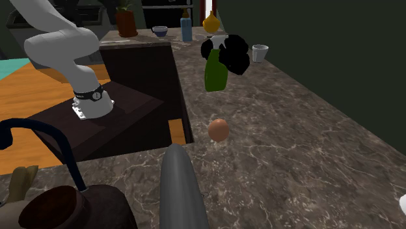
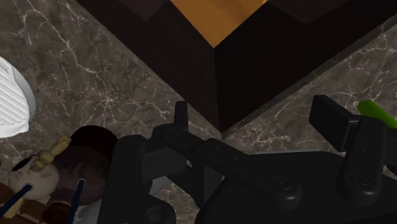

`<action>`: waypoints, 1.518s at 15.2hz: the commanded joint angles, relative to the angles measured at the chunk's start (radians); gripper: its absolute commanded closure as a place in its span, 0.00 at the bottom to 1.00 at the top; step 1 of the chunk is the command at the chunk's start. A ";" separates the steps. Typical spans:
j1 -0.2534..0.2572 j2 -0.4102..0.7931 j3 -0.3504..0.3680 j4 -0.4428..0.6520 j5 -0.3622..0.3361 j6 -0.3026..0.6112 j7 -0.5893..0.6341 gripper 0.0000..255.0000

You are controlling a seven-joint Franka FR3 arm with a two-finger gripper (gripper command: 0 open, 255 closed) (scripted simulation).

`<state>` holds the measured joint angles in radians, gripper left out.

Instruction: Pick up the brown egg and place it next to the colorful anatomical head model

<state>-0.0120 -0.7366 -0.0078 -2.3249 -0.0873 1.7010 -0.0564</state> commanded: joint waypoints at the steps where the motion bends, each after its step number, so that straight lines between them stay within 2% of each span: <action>1: 0.000 0.000 0.000 0.000 0.000 0.000 0.000 0.00; 12: 0.036 0.353 -0.067 0.044 0.102 0.316 -0.054 0.00; 18: 0.060 0.572 -0.094 0.138 0.195 0.440 -0.114 0.00; 23: 0.070 0.762 -0.101 0.255 0.291 0.506 -0.177 0.00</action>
<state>0.0583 -0.0259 -0.1057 -2.1076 0.1808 2.1951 -0.2154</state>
